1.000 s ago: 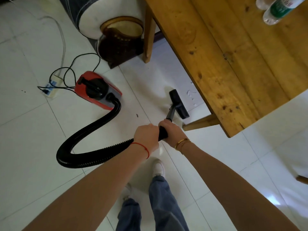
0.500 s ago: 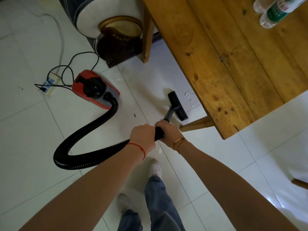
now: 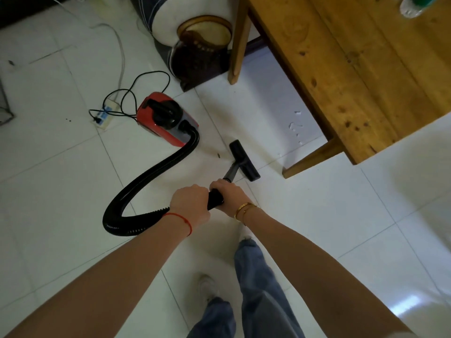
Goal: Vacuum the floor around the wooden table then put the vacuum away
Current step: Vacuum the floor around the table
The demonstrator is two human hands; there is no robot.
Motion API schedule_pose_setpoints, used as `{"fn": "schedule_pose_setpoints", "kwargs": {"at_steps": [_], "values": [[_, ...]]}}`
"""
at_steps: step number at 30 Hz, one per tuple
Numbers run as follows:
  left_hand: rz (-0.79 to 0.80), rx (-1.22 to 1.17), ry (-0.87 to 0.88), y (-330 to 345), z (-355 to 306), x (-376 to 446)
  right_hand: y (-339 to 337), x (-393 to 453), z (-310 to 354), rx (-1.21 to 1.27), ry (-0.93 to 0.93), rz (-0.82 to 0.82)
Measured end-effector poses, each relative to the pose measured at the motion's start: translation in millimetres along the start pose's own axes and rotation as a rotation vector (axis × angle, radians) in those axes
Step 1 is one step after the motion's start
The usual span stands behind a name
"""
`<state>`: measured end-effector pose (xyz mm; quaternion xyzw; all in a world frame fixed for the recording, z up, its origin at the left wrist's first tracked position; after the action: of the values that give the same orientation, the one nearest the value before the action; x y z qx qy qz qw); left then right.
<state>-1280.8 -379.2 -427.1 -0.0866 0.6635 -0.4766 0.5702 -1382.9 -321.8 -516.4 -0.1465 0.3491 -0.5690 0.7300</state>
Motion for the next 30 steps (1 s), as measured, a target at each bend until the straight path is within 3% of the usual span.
{"fn": "schedule_pose_setpoints", "kwargs": {"at_steps": [13, 20, 30], "values": [[-0.017, 0.057, 0.072, 64, 25, -81, 81, -67, 46, 0.044, 0.009, -0.026], [0.001, 0.112, 0.172, 74, -26, -110, 82, -128, 18, 0.079, 0.073, -0.076], [0.021, 0.195, 0.294, 85, -148, -142, 58, -237, -57, 0.117, 0.132, -0.153]]}}
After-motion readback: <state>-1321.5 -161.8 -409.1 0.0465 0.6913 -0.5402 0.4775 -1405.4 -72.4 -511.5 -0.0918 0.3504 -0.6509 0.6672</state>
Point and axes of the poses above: each hand's wrist, its own x-axis towards the middle knuckle, its own y-axis out of the palm, z = x × y, the point moved 1 cm from there along x, towards the middle knuckle, and after that the axes turned 10 degrees about -y, right-handed, at the moved point
